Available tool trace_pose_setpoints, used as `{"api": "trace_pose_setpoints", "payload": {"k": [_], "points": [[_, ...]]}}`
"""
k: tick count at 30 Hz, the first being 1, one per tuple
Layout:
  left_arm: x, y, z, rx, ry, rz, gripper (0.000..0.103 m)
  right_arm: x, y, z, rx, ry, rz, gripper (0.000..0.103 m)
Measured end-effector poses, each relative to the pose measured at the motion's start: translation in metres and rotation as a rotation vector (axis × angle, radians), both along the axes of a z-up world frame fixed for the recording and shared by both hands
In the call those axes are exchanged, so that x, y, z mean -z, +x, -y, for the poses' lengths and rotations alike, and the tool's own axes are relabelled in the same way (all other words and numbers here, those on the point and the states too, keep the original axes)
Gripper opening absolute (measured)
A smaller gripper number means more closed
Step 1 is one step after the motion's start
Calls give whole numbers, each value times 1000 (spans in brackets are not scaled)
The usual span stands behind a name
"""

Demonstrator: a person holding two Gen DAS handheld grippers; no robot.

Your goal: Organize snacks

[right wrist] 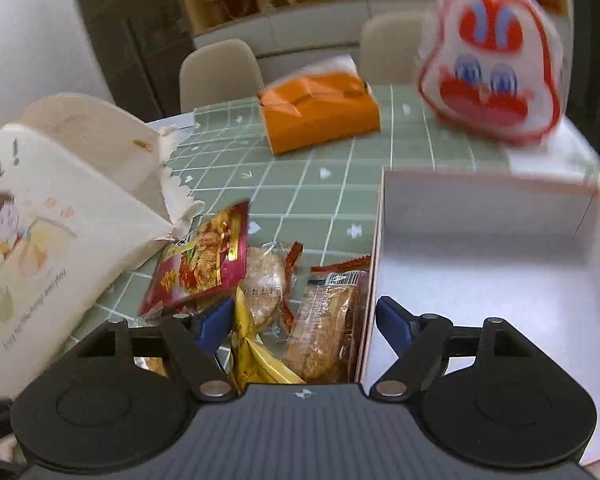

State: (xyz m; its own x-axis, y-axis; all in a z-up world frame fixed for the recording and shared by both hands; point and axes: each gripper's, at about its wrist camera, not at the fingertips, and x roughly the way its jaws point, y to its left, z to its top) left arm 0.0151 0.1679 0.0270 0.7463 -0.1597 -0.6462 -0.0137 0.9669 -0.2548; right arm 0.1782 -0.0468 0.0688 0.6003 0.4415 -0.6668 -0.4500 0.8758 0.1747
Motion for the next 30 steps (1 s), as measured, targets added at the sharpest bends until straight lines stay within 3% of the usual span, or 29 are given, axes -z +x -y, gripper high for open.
{"api": "trace_pose_setpoints", "payload": {"k": [3,6,11,16,22,27,30], "points": [[0,-3,2,4,1,0,56,-18,-30,6,-12,-65,123,79],[0,-6,6,14,-5,2,56,-28,-54,27,-37,-89,155,79],[0,-9,14,17,-7,4,56,-18,-80,71,21,-48,44,79],[-1,-21,25,33,11,-3,56,-1,-126,58,-27,15,13,79],[-3,-46,39,41,32,-17,56,33,-137,16,-88,-69,-2,72],[-2,-46,63,80,21,-21,56,38,-158,59,-73,-102,25,69],[-2,-41,79,90,27,-14,56,43,-168,86,11,-177,56,69]]}}
